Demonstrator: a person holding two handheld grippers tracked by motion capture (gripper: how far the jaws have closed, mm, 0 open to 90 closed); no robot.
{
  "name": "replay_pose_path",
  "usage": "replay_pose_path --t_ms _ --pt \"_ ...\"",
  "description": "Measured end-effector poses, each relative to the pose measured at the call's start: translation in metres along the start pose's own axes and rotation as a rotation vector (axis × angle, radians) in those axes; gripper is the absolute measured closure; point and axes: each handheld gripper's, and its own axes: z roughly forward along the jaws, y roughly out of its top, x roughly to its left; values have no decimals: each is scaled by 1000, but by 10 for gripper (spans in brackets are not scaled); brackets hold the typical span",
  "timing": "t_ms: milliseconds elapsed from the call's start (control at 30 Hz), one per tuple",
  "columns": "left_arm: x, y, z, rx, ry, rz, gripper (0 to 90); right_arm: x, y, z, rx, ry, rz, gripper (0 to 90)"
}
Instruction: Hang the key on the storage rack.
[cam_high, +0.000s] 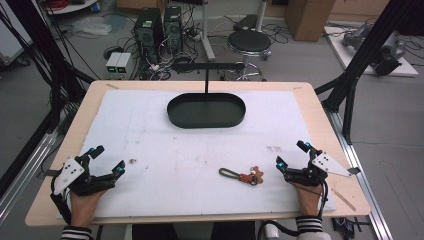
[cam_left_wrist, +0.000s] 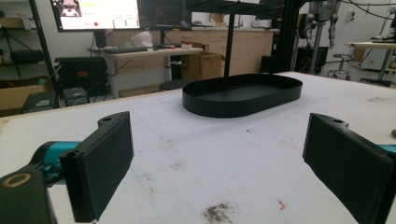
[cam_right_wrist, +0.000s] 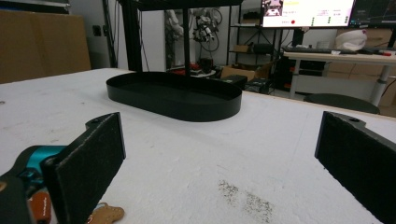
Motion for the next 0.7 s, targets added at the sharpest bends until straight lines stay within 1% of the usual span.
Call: replay_pose_path --t_ms 33,67,133,267,367,467,533,567,667,700 --pt "0 0 0 5 -1 2 91 0 0 0 0 0 0 6" --pt "0 0 0 5 -2 5 92 -1 0 -1 -2 -1 12 6" --pt "0 0 -1 -1 1 5 91 0 0 0 -3 -1 12 6" --pt "0 0 -1 -2 1 5 91 1 0 0 2 -3 -8 6" --pt "0 0 -1 -15 4 3 91 1 0 0 4 -5 -4 6" --pt "0 0 -1 -13 4 -1 91 1 0 0 4 -2 -6 6" --pt "0 0 -1 -13 4 0 91 1 0 0 4 -2 -3 6" --pt "0 0 -1 -12 4 1 91 0 0 0 2 -3 10 6" --pt "0 0 -1 -10 4 1 91 0 0 0 4 -9 10 6" --pt "0 0 -1 -8 4 -1 91 1 1 1 12 -12 -4 6"
